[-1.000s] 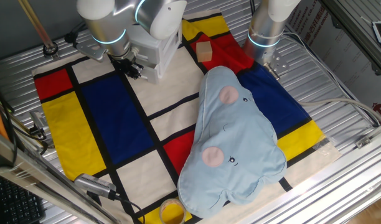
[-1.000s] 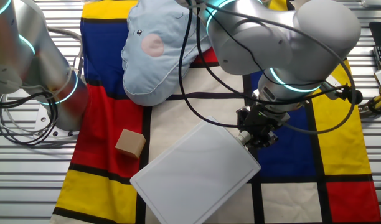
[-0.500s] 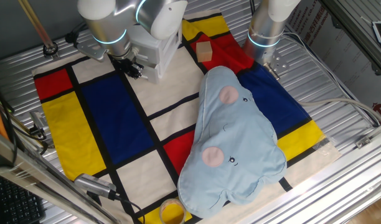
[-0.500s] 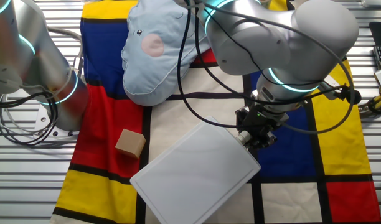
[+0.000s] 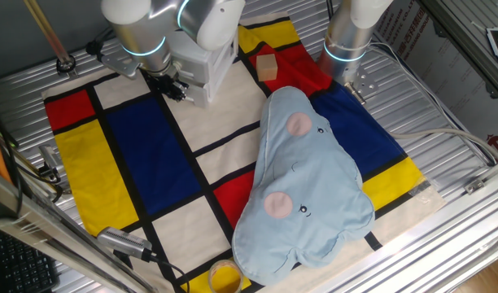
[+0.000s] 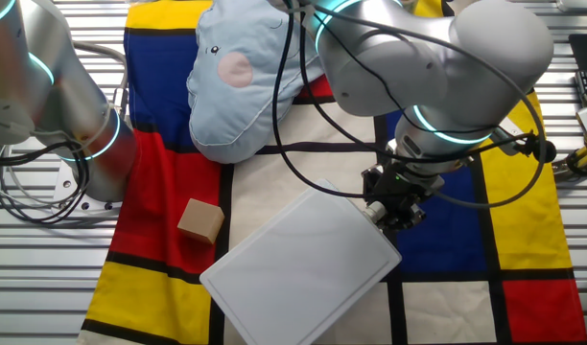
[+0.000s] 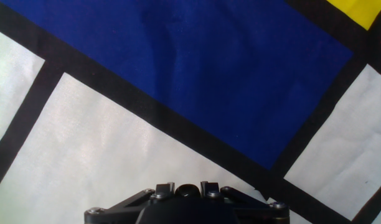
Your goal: Grasp the handle and close the drawer
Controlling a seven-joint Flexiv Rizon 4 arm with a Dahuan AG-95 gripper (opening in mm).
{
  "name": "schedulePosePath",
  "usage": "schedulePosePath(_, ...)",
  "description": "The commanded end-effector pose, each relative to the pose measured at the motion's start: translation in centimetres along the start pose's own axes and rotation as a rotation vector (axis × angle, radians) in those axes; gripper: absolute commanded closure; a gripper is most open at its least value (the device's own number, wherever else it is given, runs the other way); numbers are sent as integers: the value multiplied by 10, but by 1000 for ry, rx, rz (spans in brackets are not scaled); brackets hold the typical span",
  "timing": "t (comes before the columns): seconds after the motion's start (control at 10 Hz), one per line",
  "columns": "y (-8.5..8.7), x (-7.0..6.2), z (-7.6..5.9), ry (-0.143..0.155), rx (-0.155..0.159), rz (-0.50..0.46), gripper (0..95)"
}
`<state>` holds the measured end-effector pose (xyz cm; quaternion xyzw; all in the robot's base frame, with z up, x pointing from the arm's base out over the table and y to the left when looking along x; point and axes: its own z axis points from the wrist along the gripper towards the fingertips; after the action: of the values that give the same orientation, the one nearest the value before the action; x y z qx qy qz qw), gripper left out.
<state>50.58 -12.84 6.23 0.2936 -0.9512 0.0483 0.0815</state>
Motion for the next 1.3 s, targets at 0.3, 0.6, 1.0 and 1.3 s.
schedulePosePath(0.3, 0, 0, 1, 5, -2, 2, 950)
schedulePosePath(0.6, -1, 0, 6, 34, -5, 10, 950)
schedulePosePath(1.0, -1, 0, 4, 62, 10, 7, 950)
schedulePosePath(1.3, -1, 0, 4, 66, 9, 9, 950)
